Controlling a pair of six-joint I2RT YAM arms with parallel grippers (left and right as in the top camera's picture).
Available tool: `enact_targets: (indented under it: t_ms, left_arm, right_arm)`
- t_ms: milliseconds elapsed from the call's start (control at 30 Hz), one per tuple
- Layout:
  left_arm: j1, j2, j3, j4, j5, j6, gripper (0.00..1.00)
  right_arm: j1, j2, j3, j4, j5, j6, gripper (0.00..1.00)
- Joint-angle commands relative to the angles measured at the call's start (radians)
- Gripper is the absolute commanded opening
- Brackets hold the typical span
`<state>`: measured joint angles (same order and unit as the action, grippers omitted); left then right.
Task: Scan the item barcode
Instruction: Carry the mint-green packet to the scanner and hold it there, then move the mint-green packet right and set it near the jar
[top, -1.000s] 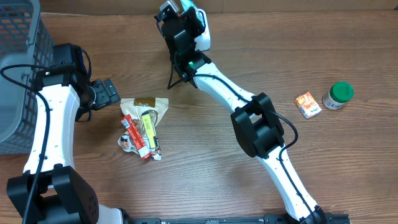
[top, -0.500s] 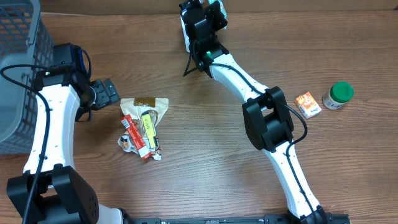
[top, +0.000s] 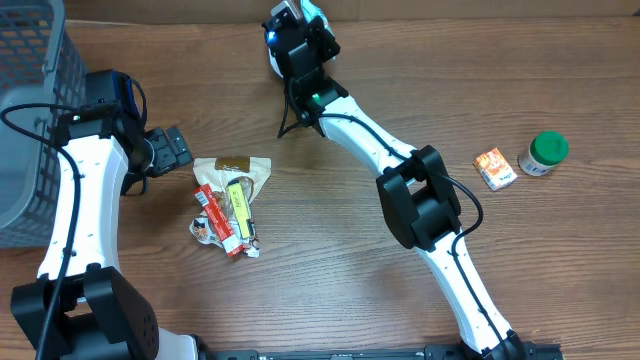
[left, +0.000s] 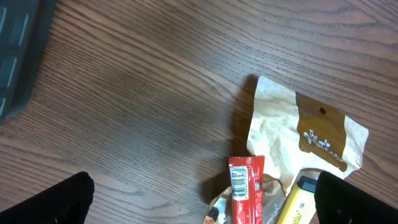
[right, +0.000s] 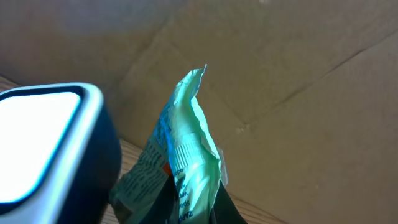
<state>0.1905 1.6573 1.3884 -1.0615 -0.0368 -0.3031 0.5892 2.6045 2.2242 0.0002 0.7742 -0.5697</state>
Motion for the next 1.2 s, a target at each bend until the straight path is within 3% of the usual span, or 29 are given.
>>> enact_targets:
  t_ms: [0,267,467,533,833,1067,1167]
  left_arm:
    - [-0.001,-0.003,0.019,0.000,0.004,0.019,1.00]
    - [-0.001,-0.003,0.019,0.000,0.003,0.019,1.00]
    - [-0.001,-0.003,0.019,0.000,0.004,0.019,1.00]
    - [-0.001,-0.003,0.019,0.000,0.004,0.019,1.00]
    - [-0.001,-0.003,0.019,0.000,0.004,0.019,1.00]
    - [-0.001,-0.003,0.019,0.000,0.004,0.019,1.00]
    - [-0.001,-0.003,0.019,0.000,0.003,0.019,1.00]
  right_arm:
    - [-0.006,0.001,0.007,0.046,0.043,0.020,0.04]
    - [-0.041,0.001,0.008,0.152,0.148,-0.003,0.04]
    - [-0.031,0.001,0.009,0.444,0.167,-0.291,0.04]
    - [-0.022,0.001,0.009,0.463,0.153,-0.352,0.03]
    - [-0.016,0.002,0.007,0.170,0.047,-0.230,0.04]
    - [-0.015,0.001,0.007,0.162,0.037,-0.159,0.04]
    - [-0.015,-0.008,0.009,0.230,0.139,-0.159,0.03]
